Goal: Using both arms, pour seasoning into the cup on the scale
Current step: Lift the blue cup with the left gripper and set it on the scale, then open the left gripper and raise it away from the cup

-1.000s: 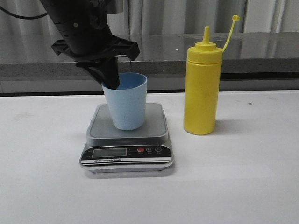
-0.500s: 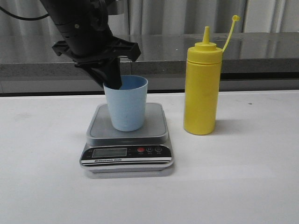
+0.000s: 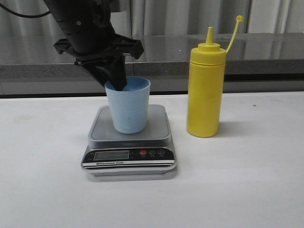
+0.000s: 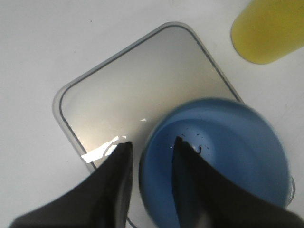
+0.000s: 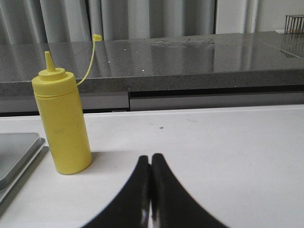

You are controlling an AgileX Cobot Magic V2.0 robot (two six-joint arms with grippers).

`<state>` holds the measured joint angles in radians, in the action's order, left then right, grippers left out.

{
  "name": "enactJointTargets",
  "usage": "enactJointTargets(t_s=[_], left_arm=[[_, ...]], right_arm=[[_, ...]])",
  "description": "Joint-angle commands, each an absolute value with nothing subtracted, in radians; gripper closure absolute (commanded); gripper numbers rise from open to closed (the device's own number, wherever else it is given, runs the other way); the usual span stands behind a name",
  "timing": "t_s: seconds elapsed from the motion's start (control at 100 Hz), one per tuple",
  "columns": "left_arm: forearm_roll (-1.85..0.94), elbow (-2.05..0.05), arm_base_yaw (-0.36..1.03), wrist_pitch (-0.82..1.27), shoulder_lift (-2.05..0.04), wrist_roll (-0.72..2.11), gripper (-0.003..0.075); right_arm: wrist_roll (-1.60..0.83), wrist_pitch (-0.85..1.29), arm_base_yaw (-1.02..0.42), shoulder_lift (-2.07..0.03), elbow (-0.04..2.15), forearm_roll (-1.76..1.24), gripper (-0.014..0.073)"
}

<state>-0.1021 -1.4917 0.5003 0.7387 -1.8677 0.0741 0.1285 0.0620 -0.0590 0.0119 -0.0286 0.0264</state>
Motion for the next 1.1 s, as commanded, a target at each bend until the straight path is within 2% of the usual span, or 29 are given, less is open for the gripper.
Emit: enactJointTargets(t_s=[0.0, 0.47, 0.84, 1.09], left_arm=[[-0.117, -1.544, 0.507, 0.735, -1.82, 0.072, 0.0509], [-0.113, -1.563, 0.493, 0.762, -1.747, 0.066, 0.0509], [-0.083, -1.538, 0.373, 0.808, -1.656, 0.0, 0.051], [0.011, -1.413, 0.279, 0.797, -1.548, -0.099, 0.058]], right_arm=[[0.126, -0.021, -0.054, 0.033, -0.013, 0.028, 0.0663], [0.126, -0.021, -0.054, 0.033, -0.013, 0.028, 0.0663], [0.126, -0.021, -0.054, 0.033, -0.013, 0.028, 0.0663], [0.126, -0.021, -0.054, 0.033, -0.013, 0.028, 0.0663]])
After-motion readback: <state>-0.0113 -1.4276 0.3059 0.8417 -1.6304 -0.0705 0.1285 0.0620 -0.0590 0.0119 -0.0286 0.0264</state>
